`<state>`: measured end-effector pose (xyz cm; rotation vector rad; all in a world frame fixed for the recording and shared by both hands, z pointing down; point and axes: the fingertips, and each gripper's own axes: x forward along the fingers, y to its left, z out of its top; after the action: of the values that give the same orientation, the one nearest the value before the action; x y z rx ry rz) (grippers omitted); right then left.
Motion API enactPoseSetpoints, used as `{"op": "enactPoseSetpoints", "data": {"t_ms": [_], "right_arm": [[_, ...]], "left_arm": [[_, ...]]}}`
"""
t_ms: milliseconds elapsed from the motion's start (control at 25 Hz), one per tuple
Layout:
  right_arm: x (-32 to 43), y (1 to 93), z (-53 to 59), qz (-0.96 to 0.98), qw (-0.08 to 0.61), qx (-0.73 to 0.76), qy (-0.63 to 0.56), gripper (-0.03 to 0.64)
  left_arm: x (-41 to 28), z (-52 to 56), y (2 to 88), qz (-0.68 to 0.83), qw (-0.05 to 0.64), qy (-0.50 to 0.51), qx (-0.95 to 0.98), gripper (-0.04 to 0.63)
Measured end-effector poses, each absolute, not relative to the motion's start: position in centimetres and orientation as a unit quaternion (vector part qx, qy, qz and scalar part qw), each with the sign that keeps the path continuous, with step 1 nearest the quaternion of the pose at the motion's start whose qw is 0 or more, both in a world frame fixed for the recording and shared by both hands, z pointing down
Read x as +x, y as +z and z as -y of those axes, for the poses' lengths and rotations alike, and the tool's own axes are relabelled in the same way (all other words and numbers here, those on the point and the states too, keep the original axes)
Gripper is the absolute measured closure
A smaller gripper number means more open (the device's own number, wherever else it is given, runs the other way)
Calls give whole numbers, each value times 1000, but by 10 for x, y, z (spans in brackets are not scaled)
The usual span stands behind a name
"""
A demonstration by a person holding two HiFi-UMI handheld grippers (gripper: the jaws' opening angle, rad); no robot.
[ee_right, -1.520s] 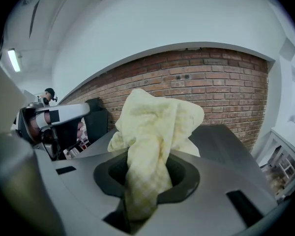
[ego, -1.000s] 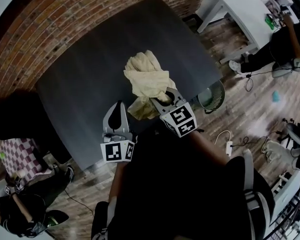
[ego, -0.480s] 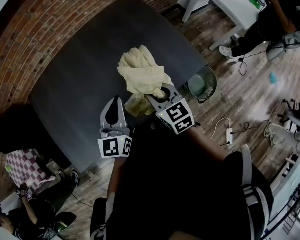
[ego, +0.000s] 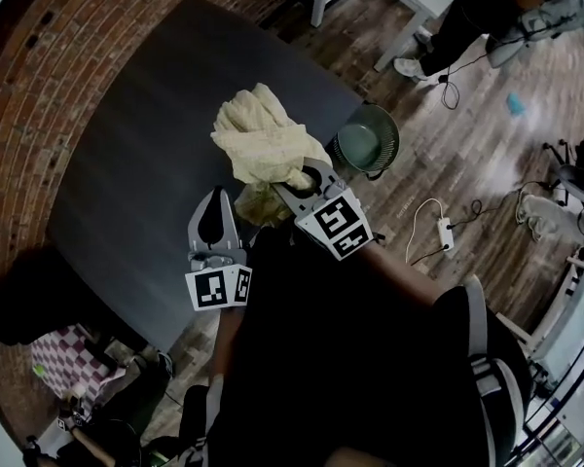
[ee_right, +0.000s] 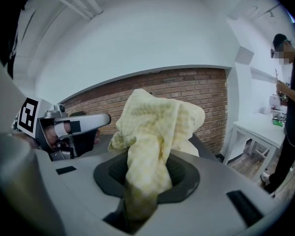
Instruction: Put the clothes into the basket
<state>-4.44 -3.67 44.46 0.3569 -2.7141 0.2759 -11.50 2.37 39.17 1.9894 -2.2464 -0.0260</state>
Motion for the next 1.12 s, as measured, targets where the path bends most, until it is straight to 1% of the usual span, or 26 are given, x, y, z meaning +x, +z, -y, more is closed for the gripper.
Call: {"op": "enactPoseSetpoints", "data": {"t_ms": [240, 480, 760, 1120], "right_arm": [[-18, 444, 55, 956, 192, 193, 110, 508], [18, 439, 57, 938, 183, 269, 118, 508], [46, 441, 51, 908, 191, 353, 123, 508], [126, 436, 46, 858, 174, 462, 142, 508]], "left_arm": [[-100, 12, 389, 698, 67, -16, 712, 592], [-67, 34, 386, 635, 69, -23, 769, 592], [-55, 43, 397, 558, 89, -15, 825, 592], [15, 62, 401, 469, 91, -10, 878, 592]]}}
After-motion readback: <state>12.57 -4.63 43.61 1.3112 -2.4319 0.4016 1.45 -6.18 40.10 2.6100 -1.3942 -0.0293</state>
